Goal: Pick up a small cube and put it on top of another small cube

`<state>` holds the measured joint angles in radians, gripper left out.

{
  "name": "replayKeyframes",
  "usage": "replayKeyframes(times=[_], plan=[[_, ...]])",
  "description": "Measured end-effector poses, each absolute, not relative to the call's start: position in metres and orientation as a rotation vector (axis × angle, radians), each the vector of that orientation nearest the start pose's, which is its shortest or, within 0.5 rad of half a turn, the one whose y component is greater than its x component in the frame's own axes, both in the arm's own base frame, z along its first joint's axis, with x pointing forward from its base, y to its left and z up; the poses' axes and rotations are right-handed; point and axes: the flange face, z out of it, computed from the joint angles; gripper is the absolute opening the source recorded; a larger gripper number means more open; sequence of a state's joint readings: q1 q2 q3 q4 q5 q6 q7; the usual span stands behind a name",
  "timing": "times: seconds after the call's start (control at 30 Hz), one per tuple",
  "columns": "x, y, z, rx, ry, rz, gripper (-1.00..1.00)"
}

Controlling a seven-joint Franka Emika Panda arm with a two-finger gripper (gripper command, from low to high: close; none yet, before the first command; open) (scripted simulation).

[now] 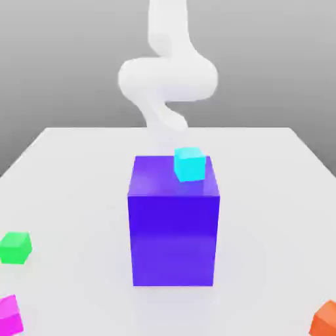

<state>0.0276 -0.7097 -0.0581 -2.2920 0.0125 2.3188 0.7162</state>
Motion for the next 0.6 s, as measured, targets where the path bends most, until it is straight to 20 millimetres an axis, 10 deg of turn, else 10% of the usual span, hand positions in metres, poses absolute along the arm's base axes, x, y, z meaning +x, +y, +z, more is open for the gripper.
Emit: replayKeyframes(times=[0.3, 0.6], plan=[[0.473, -0.091, 0.562, -2.692, 0.838, -0.675, 0.00], [0.515, -0.167, 0.418, -2.847, 0.709, -0.431, 0.00]])
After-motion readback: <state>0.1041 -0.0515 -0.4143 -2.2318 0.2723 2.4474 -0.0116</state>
